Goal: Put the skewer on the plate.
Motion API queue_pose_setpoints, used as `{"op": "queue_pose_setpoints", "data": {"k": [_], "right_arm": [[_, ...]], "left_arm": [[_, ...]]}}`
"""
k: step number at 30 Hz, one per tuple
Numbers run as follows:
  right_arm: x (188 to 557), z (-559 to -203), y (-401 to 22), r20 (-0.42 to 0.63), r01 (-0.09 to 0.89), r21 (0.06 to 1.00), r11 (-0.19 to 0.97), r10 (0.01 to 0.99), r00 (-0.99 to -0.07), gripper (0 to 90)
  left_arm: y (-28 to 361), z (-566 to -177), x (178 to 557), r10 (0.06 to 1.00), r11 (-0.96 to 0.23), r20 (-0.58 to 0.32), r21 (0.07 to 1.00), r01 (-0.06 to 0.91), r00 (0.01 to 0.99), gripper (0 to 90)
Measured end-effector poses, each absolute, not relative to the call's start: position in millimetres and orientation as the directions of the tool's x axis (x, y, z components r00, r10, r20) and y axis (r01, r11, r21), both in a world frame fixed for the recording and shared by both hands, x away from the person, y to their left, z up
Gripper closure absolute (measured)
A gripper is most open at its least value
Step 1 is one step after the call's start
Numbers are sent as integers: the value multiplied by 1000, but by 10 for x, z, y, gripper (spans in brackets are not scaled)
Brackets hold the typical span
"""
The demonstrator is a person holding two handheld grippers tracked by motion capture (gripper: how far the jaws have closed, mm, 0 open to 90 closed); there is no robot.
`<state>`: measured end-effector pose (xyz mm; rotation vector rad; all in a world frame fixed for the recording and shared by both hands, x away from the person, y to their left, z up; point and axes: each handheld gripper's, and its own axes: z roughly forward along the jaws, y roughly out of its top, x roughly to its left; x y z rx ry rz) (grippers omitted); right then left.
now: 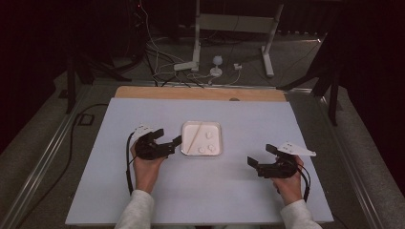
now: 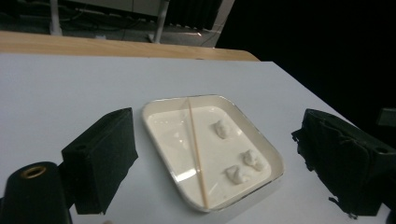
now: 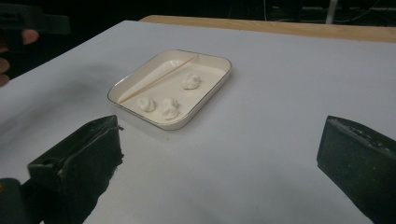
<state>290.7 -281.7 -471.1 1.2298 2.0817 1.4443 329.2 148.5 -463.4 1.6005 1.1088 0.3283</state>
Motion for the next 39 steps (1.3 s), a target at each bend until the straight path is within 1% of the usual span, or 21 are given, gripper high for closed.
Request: {"op": "queue_pose_setpoints", "data": {"k": [3,5,11,23,27,30,32,39], "right_arm": [[2892,-4703,-2816,196,453,884,114,790,-581,0],[2884,-4697,-2817,190,445,888,115,790,-583,0],[2866,-4692,-2817,176,428,896,116,792,-585,0],[2840,-4682,-2813,149,390,913,123,788,-598,0],[2830,-4686,-2818,140,378,918,123,789,-599,0],[2820,-4687,-2824,139,371,921,118,790,-597,0],[2814,-4688,-2830,139,368,923,116,790,-597,0],[2801,-4689,-2846,138,357,928,108,790,-597,0]], "left_arm": [[1585,-4590,3225,786,27,-295,895,446,543,39],[1643,-4552,3171,785,18,-272,908,418,557,17],[1811,-4508,3037,787,-2,-222,932,362,575,13],[2070,-4641,2819,822,-38,-157,944,328,548,14],[2149,-4681,2761,825,-34,-159,944,329,542,12],[2209,-4695,2708,842,-32,-149,945,325,518,8],[2251,-4703,2676,847,-20,-159,944,330,507,8],[2335,-4704,2627,853,-21,-152,946,324,500,4]]}}
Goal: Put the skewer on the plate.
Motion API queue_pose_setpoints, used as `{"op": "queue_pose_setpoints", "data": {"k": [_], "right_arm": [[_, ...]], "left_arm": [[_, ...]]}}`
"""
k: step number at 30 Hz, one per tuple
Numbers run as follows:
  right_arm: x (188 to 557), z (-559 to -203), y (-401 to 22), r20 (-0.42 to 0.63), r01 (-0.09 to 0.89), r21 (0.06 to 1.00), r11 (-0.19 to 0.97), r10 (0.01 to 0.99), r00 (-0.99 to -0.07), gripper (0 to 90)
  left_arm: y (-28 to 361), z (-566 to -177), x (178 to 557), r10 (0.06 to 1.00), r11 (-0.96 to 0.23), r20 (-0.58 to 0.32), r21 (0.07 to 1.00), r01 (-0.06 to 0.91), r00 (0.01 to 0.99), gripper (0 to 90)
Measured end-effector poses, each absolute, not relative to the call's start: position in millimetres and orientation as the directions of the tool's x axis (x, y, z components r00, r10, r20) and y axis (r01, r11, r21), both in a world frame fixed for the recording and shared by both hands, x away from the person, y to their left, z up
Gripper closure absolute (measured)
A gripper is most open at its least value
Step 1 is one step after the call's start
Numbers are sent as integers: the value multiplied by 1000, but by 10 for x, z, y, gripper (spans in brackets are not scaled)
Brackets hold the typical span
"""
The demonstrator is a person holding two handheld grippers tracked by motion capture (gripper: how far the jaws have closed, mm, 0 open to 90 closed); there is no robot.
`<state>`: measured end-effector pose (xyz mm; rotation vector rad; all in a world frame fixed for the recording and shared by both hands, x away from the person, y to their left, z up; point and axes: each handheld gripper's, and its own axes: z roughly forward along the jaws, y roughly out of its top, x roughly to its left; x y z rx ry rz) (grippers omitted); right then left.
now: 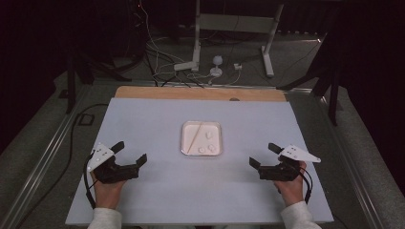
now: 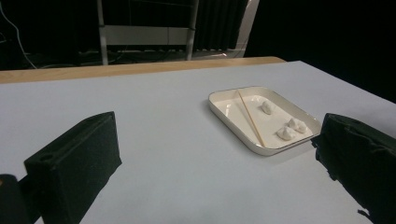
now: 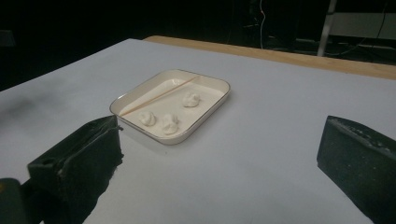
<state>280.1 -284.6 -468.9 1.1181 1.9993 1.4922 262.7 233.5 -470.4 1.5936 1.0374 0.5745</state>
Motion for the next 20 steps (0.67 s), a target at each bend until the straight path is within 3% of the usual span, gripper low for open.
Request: {"op": "queue_pose_setpoints", "data": {"k": [20], "right_arm": [[2781,-4698,-2949,146,344,936,79,801,-581,0]], "left_arm": [[2445,-4687,2546,864,0,-149,955,297,481,5]]}}
